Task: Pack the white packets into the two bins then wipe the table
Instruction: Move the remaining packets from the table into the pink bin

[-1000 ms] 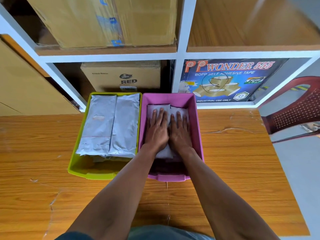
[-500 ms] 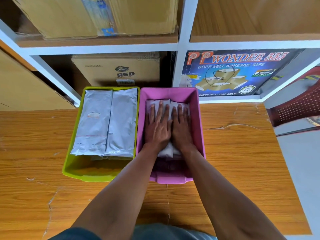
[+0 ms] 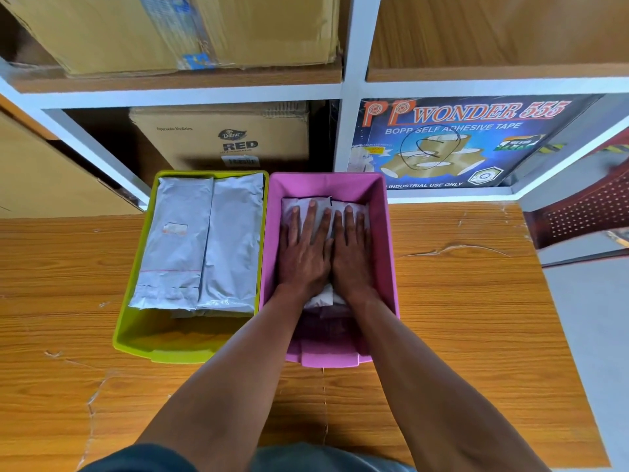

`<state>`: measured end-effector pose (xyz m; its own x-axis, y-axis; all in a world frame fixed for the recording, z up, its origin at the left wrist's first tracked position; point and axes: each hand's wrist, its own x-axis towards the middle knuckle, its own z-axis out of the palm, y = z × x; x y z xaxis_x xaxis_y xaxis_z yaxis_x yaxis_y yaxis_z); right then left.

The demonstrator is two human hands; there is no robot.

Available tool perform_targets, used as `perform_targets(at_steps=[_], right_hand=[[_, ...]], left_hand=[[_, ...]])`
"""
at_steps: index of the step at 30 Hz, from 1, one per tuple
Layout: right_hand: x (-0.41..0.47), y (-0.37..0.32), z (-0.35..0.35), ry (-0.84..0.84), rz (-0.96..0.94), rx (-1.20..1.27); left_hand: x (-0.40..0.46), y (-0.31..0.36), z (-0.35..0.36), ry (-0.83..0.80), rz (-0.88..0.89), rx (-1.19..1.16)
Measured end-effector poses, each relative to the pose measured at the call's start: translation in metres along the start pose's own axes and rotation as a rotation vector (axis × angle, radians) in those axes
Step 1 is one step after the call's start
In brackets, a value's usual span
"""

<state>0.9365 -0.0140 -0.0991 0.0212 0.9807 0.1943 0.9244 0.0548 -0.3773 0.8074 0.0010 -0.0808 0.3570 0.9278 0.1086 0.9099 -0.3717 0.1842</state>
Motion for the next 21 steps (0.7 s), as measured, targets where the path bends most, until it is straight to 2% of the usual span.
perform_targets(at_steps=[2,8,15,21], right_hand=[[0.0,-0.001,-0.001,0.009,0.001,-0.02],[0.008,-0.001,-0.019,-0.217,0.048,0.012],[-0.004,-0.028,-0.064,-0.087,0.017,0.11],[-0.022,-0.068,-0.101,0.035,0.025,0.117]], left_hand=[[-0.001,-0.001,0.0,-0.034,0.016,0.023],[0.0,0.011,-0.029,-0.035,-0.071,-0.045],[-0.011,0.03,-0.09,0.066,-0.126,-0.05],[-0.047,0.017,-0.14,0.249,-0.193,-0.002]])
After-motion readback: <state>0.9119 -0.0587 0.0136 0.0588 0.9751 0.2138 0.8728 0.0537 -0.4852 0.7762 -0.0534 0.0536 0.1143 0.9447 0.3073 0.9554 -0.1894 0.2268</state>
